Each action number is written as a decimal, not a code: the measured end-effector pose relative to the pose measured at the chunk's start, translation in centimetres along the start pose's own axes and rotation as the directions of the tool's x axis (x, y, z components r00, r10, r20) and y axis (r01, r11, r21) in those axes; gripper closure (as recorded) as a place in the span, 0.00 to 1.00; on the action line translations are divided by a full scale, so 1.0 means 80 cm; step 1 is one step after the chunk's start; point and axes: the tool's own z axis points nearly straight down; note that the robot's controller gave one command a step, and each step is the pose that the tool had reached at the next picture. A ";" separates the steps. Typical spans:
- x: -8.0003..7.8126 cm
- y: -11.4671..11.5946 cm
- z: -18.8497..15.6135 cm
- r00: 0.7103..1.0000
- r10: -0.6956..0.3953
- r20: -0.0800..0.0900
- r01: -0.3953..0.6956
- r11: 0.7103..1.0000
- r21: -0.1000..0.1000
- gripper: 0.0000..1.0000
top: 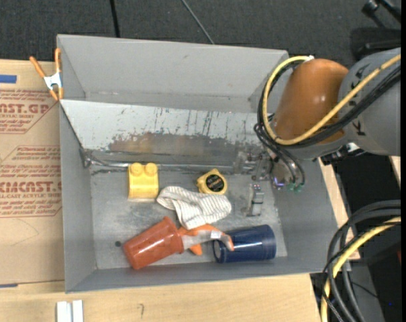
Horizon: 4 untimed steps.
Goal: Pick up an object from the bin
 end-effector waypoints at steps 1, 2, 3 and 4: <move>-0.023 0.025 0.027 0.978 0.207 -0.009 -0.207 0.978 0.001 0.00; -0.018 0.067 0.042 1.000 -0.016 -0.005 0.016 1.000 0.000 0.00; -0.006 0.086 0.094 0.995 0.101 -0.004 -0.101 0.995 0.000 0.00; 0.006 0.121 0.131 0.997 0.082 -0.005 -0.082 0.997 0.001 1.00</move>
Offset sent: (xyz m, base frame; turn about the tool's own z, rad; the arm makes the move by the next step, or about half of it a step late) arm 0.0115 0.0685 -0.0419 -0.0800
